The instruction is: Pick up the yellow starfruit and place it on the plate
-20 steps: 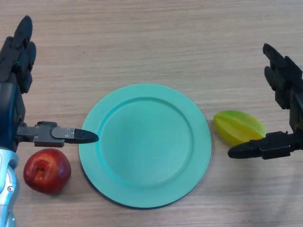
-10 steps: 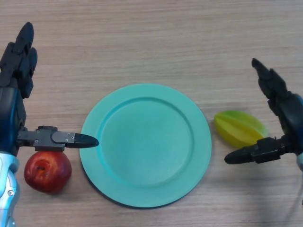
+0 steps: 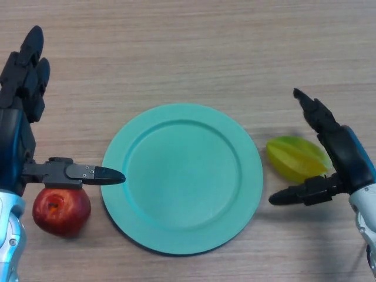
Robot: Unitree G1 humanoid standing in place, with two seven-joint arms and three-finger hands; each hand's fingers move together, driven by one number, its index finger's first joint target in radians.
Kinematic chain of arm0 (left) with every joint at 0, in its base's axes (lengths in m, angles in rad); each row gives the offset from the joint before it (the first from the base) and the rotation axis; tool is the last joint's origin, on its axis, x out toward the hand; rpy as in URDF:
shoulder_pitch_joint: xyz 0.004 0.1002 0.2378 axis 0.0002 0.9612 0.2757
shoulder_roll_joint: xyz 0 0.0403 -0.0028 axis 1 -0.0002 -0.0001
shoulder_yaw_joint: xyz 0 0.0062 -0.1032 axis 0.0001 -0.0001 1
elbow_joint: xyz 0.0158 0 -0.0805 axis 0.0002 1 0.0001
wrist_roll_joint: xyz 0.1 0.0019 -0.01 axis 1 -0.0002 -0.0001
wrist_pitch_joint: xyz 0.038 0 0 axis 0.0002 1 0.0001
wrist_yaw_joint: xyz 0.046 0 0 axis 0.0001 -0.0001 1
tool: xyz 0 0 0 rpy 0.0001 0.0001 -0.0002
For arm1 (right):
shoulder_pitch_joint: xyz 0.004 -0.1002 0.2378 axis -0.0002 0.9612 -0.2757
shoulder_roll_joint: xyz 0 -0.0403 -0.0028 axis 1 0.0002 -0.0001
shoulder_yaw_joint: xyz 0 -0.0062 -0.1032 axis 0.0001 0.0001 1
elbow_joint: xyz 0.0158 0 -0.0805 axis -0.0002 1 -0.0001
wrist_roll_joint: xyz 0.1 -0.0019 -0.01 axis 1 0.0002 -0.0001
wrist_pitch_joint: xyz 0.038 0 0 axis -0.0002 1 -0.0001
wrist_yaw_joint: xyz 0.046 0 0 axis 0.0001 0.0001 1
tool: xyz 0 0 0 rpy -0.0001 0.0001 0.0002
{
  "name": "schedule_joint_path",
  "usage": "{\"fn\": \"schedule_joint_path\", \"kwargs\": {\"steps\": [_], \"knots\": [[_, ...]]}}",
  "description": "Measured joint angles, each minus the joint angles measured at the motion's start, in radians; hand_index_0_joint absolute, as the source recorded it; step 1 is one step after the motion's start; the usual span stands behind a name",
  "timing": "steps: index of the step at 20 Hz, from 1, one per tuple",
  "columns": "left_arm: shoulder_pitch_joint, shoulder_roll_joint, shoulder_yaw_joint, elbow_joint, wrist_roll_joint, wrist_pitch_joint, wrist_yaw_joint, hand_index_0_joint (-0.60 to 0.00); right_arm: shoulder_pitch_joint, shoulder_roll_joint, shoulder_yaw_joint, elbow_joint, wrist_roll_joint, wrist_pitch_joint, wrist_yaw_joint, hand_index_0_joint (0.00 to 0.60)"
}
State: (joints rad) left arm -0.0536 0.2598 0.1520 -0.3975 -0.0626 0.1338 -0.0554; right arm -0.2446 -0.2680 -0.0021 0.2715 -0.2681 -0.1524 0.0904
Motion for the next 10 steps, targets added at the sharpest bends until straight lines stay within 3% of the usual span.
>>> {"fn": "schedule_joint_path", "kwargs": {"steps": [1, 2, 5, 7, 10], "knots": [[0.000, 0.000, 0.000, -0.005, 0.000, 0.006, 0.000, 0.000, -0.013, 0.000, 0.000, 0.037, 0.000, -0.023, -0.009, 0.550], [-0.002, 0.000, -0.005, -0.018, -0.001, 0.028, 0.000, 0.000, -0.049, -0.002, 0.000, 0.146, -0.004, -0.088, -0.040, 0.600], [0.009, -0.001, -0.017, -0.050, -0.001, 0.077, -0.021, 0.000, -0.082, -0.003, 0.001, 0.237, -0.075, -0.112, -0.076, 0.600], [0.024, -0.002, -0.018, -0.050, -0.001, 0.077, -0.029, 0.000, -0.106, -0.012, 0.006, 0.309, -0.190, -0.202, -0.138, 0.600], [0.037, -0.003, -0.015, -0.050, 0.002, 0.076, -0.029, 0.000, -0.107, -0.030, 0.006, 0.292, -0.271, -0.174, -0.151, 0.600]]}}
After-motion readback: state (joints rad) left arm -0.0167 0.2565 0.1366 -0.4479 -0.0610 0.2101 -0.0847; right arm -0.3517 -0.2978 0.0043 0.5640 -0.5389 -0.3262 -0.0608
